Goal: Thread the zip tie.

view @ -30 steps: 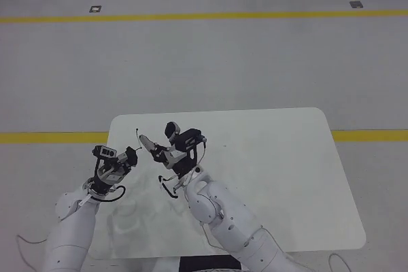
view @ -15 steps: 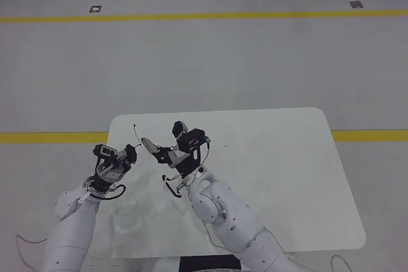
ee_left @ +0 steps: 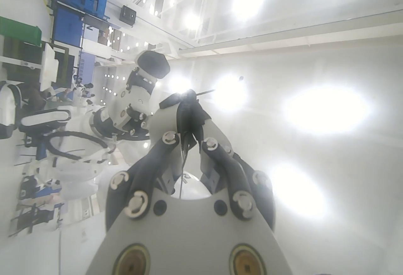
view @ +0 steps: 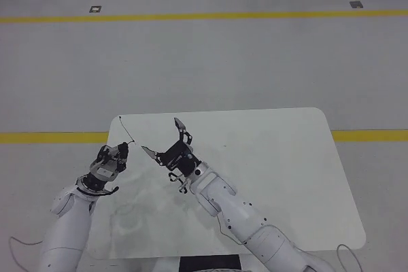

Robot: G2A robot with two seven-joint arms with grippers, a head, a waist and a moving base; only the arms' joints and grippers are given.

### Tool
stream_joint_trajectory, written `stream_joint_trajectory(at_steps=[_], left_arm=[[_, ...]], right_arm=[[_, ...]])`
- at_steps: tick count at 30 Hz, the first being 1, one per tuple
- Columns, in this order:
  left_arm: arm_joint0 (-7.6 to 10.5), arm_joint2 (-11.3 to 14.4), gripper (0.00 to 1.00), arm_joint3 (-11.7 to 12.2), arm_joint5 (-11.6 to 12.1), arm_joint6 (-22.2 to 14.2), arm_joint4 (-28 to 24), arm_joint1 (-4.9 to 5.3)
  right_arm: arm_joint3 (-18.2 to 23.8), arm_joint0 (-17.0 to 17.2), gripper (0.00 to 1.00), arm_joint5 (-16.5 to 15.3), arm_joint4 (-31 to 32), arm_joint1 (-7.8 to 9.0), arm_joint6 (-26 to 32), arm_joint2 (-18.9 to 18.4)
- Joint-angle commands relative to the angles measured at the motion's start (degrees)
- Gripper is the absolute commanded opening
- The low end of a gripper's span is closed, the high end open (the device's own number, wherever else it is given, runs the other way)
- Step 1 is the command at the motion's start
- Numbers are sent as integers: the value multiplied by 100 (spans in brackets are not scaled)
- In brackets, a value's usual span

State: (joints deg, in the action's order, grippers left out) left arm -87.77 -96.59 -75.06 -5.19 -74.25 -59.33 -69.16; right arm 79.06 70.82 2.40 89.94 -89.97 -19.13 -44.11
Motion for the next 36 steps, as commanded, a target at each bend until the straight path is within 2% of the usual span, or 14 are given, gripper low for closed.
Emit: stream_joint_trajectory(at_steps=[1, 6, 8, 10, 15, 19, 22, 23, 35, 36], left_arm=[[1, -4, 0, -7, 27, 1, 22, 2], [1, -4, 0, -7, 27, 1, 22, 2], [1, 24, 0, -64, 75, 217, 86, 2], [-12, 83, 0, -146, -114, 356, -136, -8], [-21, 182, 0, -438, -398, 720, -408, -13], [-10, 304, 0, -614, -613, 881, -642, -23], [-14, 375, 0, -744, -595, 974, -619, -20], [-5, 375, 0, -789, -514, 971, -519, -12], [-5, 375, 0, -789, -514, 971, -519, -12], [-5, 375, 0, -789, -514, 971, -519, -12]], right_arm=[[10, 37, 100, -127, 2, -4, 0, -30], [10, 37, 100, -127, 2, -4, 0, -30], [18, 43, 100, -102, 2, 0, 2, -40], [-10, -2, 100, -122, 2, 32, -84, -12], [-267, -336, 100, 294, 2, 193, -352, 385], [-408, -494, 100, 621, 2, 248, -497, 643], [-485, -540, 100, 902, 2, 237, -618, 728], [-483, -540, 100, 925, 2, 234, -635, 730], [-443, -491, 100, 841, 2, 224, -524, 717], [-444, -488, 89, 853, 2, 213, -522, 722]])
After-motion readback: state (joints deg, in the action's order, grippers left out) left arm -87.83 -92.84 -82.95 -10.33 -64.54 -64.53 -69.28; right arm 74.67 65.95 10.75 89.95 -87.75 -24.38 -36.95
